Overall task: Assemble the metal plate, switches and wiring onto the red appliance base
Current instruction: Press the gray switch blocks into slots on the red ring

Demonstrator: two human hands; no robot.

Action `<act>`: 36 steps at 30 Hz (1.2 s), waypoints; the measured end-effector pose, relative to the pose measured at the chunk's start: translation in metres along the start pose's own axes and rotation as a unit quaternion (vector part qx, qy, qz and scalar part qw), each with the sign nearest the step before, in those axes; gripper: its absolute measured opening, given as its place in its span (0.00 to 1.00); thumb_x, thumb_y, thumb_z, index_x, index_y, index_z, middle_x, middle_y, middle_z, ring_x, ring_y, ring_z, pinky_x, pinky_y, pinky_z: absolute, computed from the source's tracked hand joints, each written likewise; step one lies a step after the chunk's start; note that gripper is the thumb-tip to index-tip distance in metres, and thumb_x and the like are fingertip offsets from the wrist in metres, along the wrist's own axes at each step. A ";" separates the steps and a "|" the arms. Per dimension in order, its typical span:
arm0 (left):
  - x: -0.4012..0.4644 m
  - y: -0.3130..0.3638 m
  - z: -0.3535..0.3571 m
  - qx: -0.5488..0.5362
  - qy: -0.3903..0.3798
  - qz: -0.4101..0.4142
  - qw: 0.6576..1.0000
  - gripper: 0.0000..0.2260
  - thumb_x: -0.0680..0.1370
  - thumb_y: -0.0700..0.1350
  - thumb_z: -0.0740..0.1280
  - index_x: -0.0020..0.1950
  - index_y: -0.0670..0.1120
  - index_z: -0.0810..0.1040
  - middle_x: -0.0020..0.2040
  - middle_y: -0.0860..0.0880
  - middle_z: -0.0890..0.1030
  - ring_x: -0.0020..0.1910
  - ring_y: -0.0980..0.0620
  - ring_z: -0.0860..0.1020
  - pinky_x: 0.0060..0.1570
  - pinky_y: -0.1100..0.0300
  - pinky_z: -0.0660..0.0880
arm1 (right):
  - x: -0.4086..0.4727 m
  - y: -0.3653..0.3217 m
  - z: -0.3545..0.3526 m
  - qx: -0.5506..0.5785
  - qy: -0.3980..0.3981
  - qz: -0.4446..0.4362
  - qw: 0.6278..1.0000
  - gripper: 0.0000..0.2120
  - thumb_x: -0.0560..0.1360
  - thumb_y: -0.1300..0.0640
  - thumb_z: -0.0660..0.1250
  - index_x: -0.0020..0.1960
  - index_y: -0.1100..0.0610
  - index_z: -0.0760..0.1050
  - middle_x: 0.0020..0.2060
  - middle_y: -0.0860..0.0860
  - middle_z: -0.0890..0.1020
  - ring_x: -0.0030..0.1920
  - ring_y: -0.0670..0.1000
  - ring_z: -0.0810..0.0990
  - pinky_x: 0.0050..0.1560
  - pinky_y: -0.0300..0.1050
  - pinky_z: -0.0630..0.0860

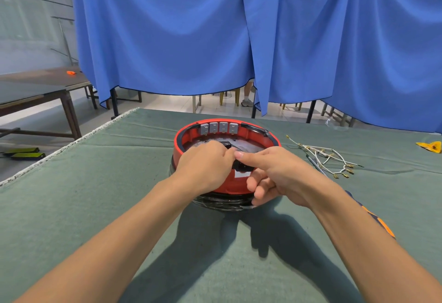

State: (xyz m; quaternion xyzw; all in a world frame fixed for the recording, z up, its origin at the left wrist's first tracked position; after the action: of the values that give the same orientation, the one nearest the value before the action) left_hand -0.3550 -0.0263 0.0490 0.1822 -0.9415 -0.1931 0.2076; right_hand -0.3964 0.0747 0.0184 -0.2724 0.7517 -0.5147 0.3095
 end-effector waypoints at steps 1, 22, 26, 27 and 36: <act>0.000 0.000 -0.002 -0.012 0.008 0.002 1.000 0.22 0.82 0.50 0.53 0.28 0.47 0.67 0.28 0.51 0.70 0.30 0.50 0.69 0.31 0.55 0.62 | 0.000 -0.001 0.000 -0.005 -0.002 0.002 1.000 0.20 0.76 0.47 0.66 0.56 0.65 0.75 0.21 0.52 0.77 0.18 0.47 0.72 0.26 0.44 0.79; -0.023 -0.013 -0.019 -0.080 0.227 0.024 0.970 0.19 0.72 0.47 0.53 0.58 0.45 0.75 0.42 0.49 0.79 0.47 0.50 0.74 0.54 0.59 0.62 | 0.001 -0.006 -0.005 -0.046 -0.006 0.000 0.999 0.19 0.78 0.48 0.65 0.59 0.62 0.73 0.21 0.55 0.76 0.17 0.49 0.70 0.28 0.45 0.79; -0.023 -0.012 -0.020 -0.056 0.230 0.029 0.971 0.16 0.73 0.45 0.52 0.46 0.46 0.79 0.38 0.49 0.79 0.40 0.51 0.73 0.52 0.58 0.60 | 0.002 -0.007 -0.003 -0.054 -0.006 0.002 0.999 0.18 0.77 0.49 0.65 0.58 0.61 0.74 0.22 0.55 0.76 0.18 0.49 0.71 0.29 0.45 0.79; -0.024 -0.012 -0.021 -0.054 0.232 0.029 0.971 0.15 0.73 0.45 0.53 0.44 0.46 0.79 0.37 0.49 0.79 0.39 0.51 0.73 0.51 0.58 0.59 | 0.002 -0.007 -0.003 -0.052 -0.007 0.003 0.999 0.18 0.77 0.48 0.65 0.59 0.62 0.73 0.22 0.55 0.76 0.18 0.49 0.71 0.29 0.45 0.79; -0.024 -0.012 -0.020 -0.060 0.233 0.029 0.970 0.13 0.73 0.43 0.54 0.37 0.46 0.78 0.32 0.49 0.77 0.35 0.50 0.72 0.50 0.56 0.61 | 0.002 -0.010 -0.002 -0.087 0.013 0.011 0.996 0.15 0.77 0.49 0.66 0.52 0.61 0.75 0.22 0.55 0.78 0.18 0.50 0.73 0.25 0.41 0.76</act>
State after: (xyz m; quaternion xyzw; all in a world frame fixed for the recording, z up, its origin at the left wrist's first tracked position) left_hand -0.3220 -0.0327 0.0529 0.1821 -0.8587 -0.1956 0.4373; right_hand -0.3983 0.0707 0.0284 -0.2832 0.8005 -0.4474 0.2808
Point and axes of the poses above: each hand's wrist, its own x-axis towards the middle knuckle, its own z-axis out of the palm, y = z × x, the point moved 10 cm from there along x, towards the middle knuckle
